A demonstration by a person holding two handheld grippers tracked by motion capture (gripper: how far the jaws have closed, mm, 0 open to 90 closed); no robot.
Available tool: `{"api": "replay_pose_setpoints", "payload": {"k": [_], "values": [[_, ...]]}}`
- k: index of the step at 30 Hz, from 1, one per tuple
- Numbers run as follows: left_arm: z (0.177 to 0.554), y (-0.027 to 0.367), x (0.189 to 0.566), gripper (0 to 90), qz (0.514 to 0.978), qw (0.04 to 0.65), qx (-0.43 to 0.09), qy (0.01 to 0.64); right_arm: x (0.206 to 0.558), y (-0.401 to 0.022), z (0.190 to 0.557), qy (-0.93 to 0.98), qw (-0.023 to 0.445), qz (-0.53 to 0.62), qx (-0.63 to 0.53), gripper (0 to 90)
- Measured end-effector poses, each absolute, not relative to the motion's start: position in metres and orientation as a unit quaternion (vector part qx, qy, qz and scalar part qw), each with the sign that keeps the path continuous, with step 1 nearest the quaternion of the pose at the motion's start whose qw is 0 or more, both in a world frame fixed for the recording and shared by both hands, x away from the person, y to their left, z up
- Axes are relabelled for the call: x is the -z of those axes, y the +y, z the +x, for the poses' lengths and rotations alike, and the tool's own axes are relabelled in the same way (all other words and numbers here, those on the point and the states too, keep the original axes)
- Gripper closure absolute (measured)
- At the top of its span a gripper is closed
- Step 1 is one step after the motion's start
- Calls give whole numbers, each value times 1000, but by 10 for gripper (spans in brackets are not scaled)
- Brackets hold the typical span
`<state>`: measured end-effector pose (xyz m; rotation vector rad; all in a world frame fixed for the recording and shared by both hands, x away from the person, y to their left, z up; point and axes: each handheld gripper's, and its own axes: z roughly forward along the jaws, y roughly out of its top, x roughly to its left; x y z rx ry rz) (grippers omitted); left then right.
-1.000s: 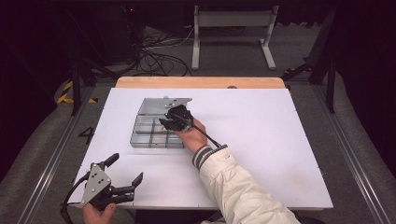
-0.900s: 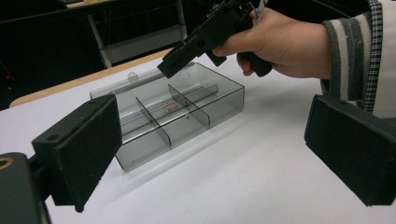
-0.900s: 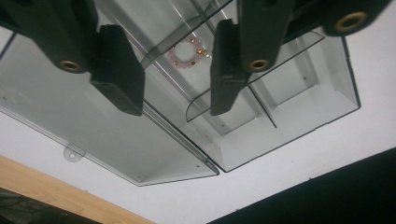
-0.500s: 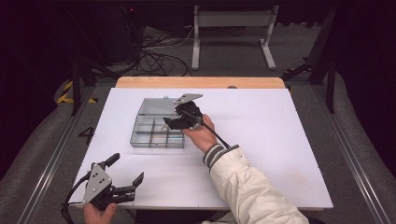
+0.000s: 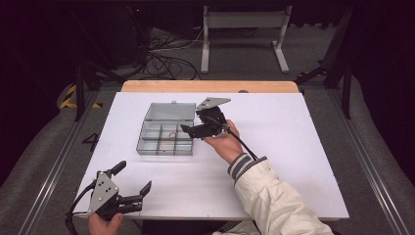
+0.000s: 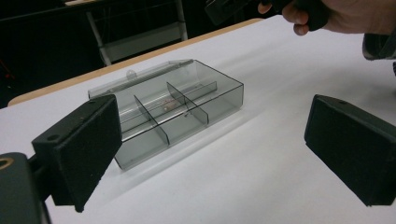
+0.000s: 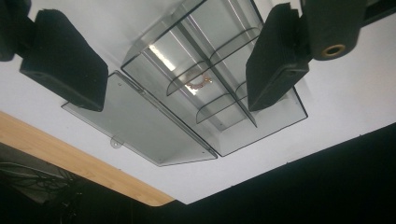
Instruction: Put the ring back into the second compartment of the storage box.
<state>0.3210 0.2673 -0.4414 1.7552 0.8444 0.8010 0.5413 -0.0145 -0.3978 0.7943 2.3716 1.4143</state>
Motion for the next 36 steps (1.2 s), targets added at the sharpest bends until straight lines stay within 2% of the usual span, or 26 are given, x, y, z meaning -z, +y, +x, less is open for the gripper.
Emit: {"api": "replay_pose_setpoints", "payload": {"k": [19, 36], "values": [[321, 268, 442, 45, 724, 494, -329, 351, 382, -68, 522, 822, 131, 270, -484, 63], [321, 268, 442, 45, 725, 492, -330, 350, 386, -136, 487, 803, 151, 278, -505, 49]]}}
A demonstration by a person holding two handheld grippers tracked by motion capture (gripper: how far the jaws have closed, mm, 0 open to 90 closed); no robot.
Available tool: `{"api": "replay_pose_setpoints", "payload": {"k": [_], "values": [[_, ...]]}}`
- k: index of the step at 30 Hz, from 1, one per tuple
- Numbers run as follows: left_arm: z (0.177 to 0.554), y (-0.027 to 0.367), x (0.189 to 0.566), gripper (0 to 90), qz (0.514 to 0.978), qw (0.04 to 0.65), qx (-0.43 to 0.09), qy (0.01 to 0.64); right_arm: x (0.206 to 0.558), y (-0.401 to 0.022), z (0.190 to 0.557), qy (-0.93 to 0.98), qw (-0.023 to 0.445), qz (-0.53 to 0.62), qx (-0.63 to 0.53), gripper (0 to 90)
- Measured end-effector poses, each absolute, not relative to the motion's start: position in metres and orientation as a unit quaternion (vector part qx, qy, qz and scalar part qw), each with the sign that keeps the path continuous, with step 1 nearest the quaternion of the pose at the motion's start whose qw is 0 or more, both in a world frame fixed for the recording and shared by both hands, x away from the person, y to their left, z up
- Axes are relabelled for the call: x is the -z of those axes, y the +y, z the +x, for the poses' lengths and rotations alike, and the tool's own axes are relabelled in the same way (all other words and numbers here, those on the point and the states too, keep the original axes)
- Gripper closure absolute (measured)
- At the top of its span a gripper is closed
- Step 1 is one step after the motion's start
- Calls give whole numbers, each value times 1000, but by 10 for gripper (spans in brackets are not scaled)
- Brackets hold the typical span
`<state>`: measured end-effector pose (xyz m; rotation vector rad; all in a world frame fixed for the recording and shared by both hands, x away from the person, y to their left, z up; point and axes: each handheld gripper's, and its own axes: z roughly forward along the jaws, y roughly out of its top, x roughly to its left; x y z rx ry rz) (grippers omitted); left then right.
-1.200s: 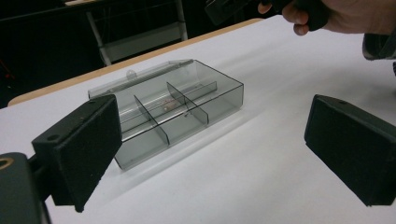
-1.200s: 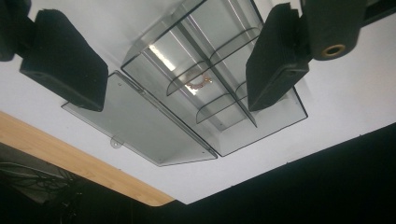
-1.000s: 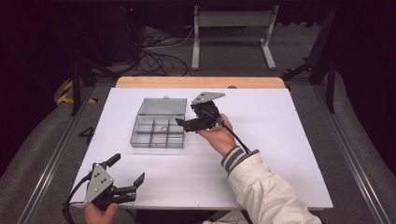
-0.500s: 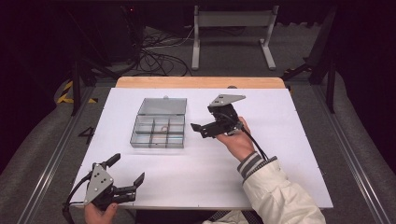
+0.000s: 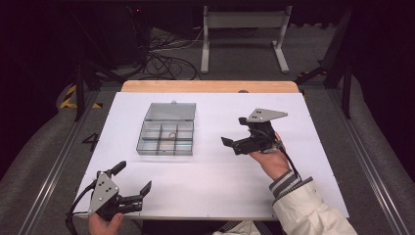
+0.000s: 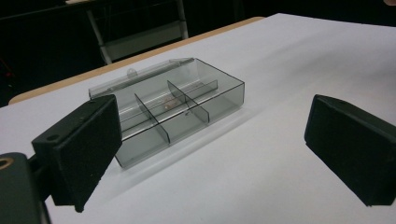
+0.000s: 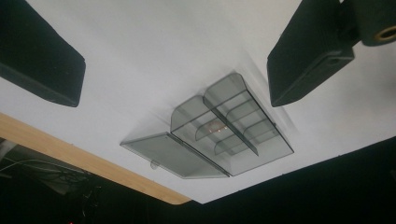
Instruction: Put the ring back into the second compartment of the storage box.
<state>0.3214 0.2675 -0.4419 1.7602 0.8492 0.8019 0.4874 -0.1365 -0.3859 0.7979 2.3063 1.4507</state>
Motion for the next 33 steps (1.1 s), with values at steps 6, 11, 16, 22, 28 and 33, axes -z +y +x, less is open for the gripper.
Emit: {"api": "replay_pose_setpoints", "payload": {"k": [6, 11, 16, 22, 28, 33], "values": [[322, 267, 442, 45, 727, 491, -330, 350, 391, -160, 476, 796, 157, 282, -512, 46], [322, 266, 443, 45, 726, 489, -332, 350, 397, -176, 466, 792, 165, 289, -511, 44], [322, 267, 442, 45, 728, 486, -334, 348, 406, -193, 457, 794, 165, 300, -502, 30], [322, 266, 443, 45, 727, 489, -331, 351, 420, -212, 445, 794, 165, 307, -498, 15], [322, 265, 443, 45, 729, 487, -332, 349, 434, -225, 432, 794, 164, 305, -500, 1], [322, 265, 443, 45, 728, 486, -332, 351, 445, -237, 421, 788, 168, 308, -506, 0]]}}
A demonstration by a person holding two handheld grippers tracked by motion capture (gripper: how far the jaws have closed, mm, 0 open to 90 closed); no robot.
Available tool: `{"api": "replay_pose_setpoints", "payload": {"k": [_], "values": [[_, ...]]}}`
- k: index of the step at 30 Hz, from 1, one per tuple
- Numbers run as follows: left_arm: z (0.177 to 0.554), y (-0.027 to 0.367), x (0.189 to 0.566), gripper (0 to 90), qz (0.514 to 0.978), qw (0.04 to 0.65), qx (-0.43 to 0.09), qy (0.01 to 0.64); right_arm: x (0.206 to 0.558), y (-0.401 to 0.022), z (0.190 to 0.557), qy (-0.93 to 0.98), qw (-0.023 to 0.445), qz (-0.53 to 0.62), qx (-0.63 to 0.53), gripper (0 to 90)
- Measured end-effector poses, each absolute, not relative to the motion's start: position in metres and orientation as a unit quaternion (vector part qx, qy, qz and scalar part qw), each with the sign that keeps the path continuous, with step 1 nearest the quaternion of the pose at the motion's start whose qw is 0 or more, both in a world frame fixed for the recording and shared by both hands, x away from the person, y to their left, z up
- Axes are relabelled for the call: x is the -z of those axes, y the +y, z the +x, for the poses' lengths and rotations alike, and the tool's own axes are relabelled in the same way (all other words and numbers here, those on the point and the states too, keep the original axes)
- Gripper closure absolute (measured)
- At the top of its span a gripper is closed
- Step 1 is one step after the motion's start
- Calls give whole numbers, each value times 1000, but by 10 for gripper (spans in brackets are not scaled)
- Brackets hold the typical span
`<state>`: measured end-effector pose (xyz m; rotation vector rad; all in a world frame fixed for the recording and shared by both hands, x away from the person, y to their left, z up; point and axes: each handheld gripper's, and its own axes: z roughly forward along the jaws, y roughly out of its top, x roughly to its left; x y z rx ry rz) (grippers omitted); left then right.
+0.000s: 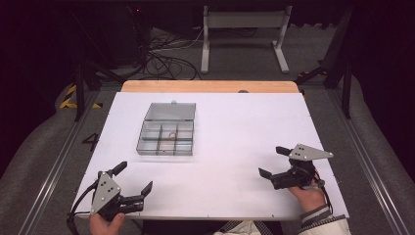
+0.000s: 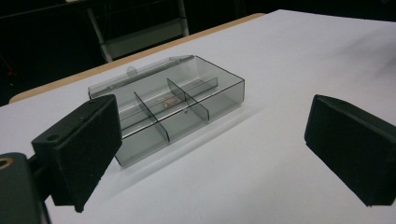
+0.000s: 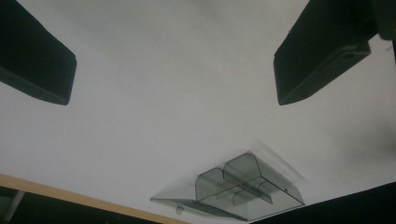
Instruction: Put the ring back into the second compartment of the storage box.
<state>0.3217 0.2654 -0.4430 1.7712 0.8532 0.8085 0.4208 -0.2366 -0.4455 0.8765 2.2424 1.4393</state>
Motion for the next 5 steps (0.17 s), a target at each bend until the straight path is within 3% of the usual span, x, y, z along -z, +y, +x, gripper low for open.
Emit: {"api": "replay_pose_setpoints", "payload": {"k": [5], "values": [[322, 265, 443, 44, 728, 486, -332, 351, 459, -246, 413, 786, 165, 319, -503, 0]]}}
